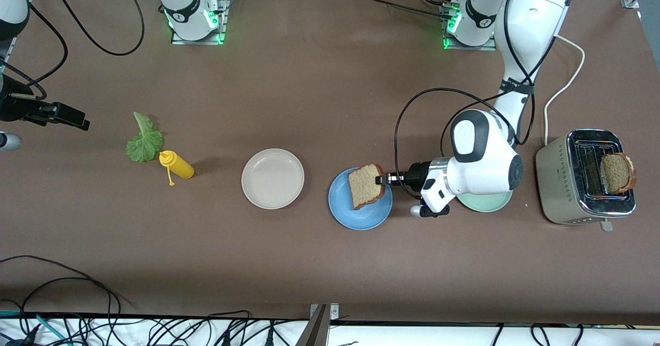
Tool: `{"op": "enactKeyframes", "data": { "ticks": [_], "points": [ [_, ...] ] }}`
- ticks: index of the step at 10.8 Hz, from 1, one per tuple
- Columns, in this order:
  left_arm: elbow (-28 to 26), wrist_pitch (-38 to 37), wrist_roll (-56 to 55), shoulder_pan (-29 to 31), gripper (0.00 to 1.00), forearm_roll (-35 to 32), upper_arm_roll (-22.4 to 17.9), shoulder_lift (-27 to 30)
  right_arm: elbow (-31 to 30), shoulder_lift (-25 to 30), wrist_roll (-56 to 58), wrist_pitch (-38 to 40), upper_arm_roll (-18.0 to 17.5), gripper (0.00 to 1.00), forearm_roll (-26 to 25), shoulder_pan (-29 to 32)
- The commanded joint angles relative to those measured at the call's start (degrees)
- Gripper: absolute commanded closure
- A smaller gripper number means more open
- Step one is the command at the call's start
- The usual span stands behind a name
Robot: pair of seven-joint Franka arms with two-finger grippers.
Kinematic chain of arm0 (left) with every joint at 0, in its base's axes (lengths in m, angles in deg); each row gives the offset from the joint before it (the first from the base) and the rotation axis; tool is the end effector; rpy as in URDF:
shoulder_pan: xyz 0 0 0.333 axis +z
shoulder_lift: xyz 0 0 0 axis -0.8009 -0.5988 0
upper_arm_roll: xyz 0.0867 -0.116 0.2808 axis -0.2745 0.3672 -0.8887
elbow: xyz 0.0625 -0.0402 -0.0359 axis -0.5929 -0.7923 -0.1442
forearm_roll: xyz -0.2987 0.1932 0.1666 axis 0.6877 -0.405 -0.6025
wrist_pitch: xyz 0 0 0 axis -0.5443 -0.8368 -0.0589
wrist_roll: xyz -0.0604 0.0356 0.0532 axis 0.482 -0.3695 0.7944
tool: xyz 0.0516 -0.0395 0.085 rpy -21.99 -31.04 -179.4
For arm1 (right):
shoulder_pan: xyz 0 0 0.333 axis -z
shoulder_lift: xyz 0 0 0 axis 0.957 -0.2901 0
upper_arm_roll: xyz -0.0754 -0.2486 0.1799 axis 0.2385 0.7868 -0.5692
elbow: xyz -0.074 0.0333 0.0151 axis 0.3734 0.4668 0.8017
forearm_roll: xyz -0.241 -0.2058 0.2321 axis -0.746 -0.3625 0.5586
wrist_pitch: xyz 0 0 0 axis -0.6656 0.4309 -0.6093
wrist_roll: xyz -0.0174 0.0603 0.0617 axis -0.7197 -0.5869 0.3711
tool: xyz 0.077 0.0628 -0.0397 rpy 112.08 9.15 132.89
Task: Make sandwich in blue plate with both arms
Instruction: 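Carry the bread to the blue plate while the right gripper reaches the lettuce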
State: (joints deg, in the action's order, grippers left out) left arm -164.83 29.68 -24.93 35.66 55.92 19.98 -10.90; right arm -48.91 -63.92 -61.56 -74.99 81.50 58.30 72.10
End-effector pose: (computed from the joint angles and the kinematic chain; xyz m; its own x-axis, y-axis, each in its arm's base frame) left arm 0.6613 -0.2668 0.2824 0.9745 0.0440 -0.2200 0.1794 -0.7416 0.6464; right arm 0.5986 -0.0300 0.5609 0.9917 -0.1047 -0.0743 -0.1048 -0.9945 0.0026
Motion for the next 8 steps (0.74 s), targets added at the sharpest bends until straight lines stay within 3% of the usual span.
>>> {"op": "enactKeyframes", "data": {
  "ticks": [1, 5, 8],
  "points": [
    [4.5, 1.1, -0.5, -2.6, 1.0, 2.2, -0.8, -3.1, -2.6, 0.3, -1.7, -0.8, 0.2, 0.0, 0.1, 0.0],
    [4.8, 3.5, 0.1, -4.1, 1.0, 3.3, -0.8, -5.0, -9.6, -1.5, -1.3, -5.5, 0.3, 0.0, -5.3, -0.1],
    [4.8, 3.9, 0.4, -3.9, 1.0, 3.2, -0.9, -5.7, -16.2, -2.5, -0.5, -11.5, 0.4, 0.0, -5.4, 0.1]
  ]
}}
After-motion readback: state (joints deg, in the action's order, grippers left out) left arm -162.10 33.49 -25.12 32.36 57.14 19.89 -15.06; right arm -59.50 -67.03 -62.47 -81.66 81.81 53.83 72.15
